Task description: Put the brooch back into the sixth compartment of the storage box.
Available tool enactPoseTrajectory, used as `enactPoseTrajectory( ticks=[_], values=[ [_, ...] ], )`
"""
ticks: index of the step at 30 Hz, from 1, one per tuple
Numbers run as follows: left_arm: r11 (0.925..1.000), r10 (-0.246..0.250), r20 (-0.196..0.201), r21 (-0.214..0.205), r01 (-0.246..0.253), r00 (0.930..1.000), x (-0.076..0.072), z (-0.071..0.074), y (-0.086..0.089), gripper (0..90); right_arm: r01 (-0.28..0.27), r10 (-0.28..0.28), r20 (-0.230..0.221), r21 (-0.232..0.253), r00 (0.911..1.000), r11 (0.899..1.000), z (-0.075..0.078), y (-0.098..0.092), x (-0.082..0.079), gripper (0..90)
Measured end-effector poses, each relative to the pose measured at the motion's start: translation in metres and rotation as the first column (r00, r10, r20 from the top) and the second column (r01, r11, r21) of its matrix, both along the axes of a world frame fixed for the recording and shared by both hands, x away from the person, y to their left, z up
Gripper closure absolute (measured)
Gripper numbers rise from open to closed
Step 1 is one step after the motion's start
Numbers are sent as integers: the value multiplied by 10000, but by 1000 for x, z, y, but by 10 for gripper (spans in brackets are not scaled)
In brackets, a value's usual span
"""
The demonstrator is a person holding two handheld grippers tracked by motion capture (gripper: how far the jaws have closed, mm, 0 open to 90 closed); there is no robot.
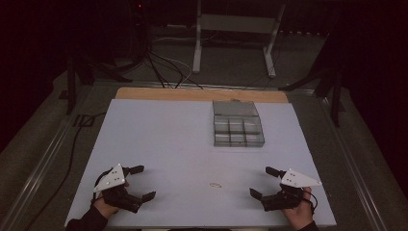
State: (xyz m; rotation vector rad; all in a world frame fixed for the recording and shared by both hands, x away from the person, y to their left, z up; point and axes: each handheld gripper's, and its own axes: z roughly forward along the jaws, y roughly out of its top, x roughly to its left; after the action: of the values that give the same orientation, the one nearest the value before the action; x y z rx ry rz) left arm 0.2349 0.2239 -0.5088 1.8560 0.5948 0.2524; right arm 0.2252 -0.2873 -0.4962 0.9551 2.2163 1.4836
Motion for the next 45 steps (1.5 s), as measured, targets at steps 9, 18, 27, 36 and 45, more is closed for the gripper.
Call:
enactPoseTrajectory(
  ticks=[9,18,27,36,45],
  values=[
    [9999,18,17,-122,-17,10000,0,-1,1,12,-99,91,220,390,9997,9992,16,-3,4,0],
    [10000,-20,0,-79,20,10000,0,-1,0,12,-465,453,277,436,9986,9980,28,-1,12,0],
    [9999,-44,-31,-114,44,10000,0,-1,0,12,-916,913,101,358,9958,9951,29,16,21,0],
    [9999,-40,-12,-168,40,10000,0,-1,0,13,-1336,1337,-40,174,9910,9909,28,37,29,0],
    [9998,-61,20,-200,62,10000,0,0,0,13,-1920,1917,-598,15,9796,9814,21,59,35,0]
  ],
)
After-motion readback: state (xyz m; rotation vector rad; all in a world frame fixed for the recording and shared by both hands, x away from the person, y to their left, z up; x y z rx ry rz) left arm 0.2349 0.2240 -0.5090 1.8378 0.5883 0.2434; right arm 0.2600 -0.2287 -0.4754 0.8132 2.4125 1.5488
